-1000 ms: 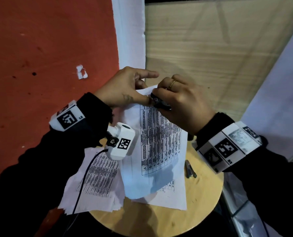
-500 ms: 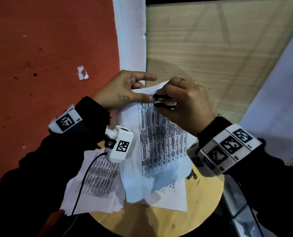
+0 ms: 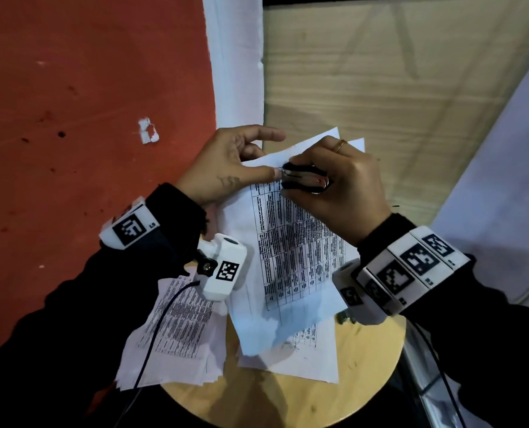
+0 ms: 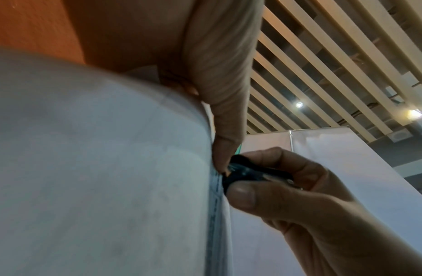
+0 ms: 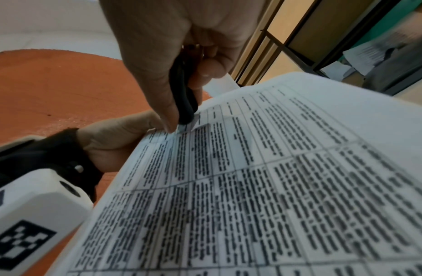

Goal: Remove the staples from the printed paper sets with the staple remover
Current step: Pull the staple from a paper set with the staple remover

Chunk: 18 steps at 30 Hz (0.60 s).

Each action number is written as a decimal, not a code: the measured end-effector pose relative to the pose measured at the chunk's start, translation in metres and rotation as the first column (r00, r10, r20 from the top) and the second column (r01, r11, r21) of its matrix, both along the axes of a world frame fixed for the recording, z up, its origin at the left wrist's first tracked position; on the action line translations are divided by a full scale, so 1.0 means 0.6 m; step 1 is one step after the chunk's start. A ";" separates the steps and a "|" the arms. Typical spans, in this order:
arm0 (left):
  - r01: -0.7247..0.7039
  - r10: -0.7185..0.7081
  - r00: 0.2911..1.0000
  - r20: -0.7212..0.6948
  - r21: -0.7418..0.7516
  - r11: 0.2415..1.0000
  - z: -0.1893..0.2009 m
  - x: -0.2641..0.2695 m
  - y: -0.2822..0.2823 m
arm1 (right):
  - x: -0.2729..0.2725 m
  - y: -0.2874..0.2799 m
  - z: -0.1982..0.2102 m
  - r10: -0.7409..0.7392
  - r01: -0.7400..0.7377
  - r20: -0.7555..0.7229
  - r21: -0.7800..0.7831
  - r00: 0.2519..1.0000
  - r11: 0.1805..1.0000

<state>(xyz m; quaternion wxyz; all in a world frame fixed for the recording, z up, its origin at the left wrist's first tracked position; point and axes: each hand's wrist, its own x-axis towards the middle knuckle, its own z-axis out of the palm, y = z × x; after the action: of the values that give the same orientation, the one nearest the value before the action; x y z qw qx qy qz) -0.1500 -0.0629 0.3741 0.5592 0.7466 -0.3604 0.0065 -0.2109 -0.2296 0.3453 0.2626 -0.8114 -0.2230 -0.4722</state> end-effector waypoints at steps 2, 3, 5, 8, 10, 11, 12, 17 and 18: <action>-0.021 0.021 1.000 0.000 0.009 1.000 -0.003 0.002 -0.003 | 0.002 0.001 -0.003 -0.029 0.031 0.043 -0.043 0.999 0.999; -0.025 0.026 1.000 -0.015 0.007 1.000 -0.004 0.003 -0.005 | 0.004 0.001 -0.005 -0.037 0.041 0.062 -0.065 0.997 0.997; -0.035 0.035 0.998 -0.046 -0.003 0.999 -0.007 0.005 -0.007 | 0.006 0.000 -0.008 -0.041 0.049 0.090 -0.096 0.995 0.994; -0.050 0.048 0.996 -0.076 -0.022 0.999 -0.010 0.005 -0.012 | 0.011 -0.003 -0.011 -0.059 0.076 0.125 -0.130 0.990 0.989; -0.043 0.039 0.994 -0.102 -0.039 0.998 -0.011 0.008 -0.014 | 0.014 -0.005 -0.011 -0.065 0.086 0.144 -0.142 0.987 0.986; -0.036 0.030 0.992 -0.119 -0.047 0.998 -0.012 0.010 -0.014 | 0.015 -0.005 -0.012 -0.062 0.084 0.150 -0.149 0.987 0.985; -0.026 0.019 0.991 -0.134 -0.055 0.998 -0.012 0.010 -0.014 | 0.016 -0.005 -0.013 -0.056 0.079 0.151 -0.154 0.987 0.985; 0.016 -0.035 0.984 -0.174 -0.105 0.994 -0.016 0.010 -0.012 | 0.016 -0.002 -0.014 -0.004 0.004 0.016 0.010 1.000 1.000; 0.022 -0.042 0.984 -0.174 -0.115 0.993 -0.017 0.011 -0.011 | 0.015 -0.003 -0.014 0.011 -0.009 -0.020 0.056 1.000 0.998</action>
<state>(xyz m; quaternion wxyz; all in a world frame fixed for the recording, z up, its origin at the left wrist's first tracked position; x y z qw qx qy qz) -0.1437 -0.0694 0.3639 0.6300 0.7057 -0.3204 -0.0481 -0.2018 -0.2312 0.3371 0.2898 -0.8073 -0.2111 -0.4688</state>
